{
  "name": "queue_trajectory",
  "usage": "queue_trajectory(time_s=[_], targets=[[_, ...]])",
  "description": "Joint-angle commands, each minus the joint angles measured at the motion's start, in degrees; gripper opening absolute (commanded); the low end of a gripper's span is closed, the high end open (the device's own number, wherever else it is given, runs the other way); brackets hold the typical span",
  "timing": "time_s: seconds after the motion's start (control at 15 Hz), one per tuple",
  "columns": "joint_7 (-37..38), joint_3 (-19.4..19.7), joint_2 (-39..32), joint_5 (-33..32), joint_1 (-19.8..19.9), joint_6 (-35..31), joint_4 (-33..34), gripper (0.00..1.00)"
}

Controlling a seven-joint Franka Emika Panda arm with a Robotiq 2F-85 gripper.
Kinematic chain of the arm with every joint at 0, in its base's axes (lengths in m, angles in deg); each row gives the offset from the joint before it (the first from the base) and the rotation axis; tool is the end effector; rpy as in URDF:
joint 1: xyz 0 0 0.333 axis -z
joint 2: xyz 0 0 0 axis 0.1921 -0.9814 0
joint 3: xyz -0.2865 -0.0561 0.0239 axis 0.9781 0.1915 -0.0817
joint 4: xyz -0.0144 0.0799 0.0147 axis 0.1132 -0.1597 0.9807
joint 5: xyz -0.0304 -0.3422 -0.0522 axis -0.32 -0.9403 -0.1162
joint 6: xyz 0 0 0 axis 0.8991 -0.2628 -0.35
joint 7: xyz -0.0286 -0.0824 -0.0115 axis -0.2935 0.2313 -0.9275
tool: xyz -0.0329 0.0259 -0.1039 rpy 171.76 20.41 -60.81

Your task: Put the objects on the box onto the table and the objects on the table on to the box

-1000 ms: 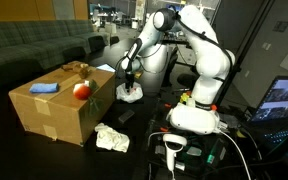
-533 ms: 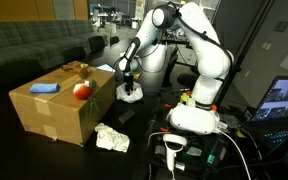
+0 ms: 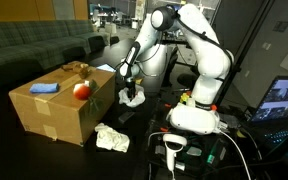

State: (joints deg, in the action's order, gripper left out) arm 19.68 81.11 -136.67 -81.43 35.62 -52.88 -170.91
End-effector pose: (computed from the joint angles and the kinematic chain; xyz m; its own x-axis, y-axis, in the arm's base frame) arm 0.4613 -0.2258 0.0240 0.9449 0.1156 -0.3064 0.0796 -0.9886 -0.1276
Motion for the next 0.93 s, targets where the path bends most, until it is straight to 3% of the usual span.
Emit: queue_trajectory(time_s=[0.0,0.53,0.6,0.73,0.87], targets=[[0.4,-1.2,-1.8,1.6,0.4,-0.2,1.3,1.00],[4.1,-3.2,-9.1,5.3,0.0,1.8,8.4,1.00],[4.4,-3.3,-9.4,5.5,0.0,2.2,8.9,0.75],[4.8,-3.2,-9.7,5.6,-0.2,3.3,9.9,0.67],[5.1,-2.9,-9.2,5.5,-0.6,4.7,10.2,0.50]])
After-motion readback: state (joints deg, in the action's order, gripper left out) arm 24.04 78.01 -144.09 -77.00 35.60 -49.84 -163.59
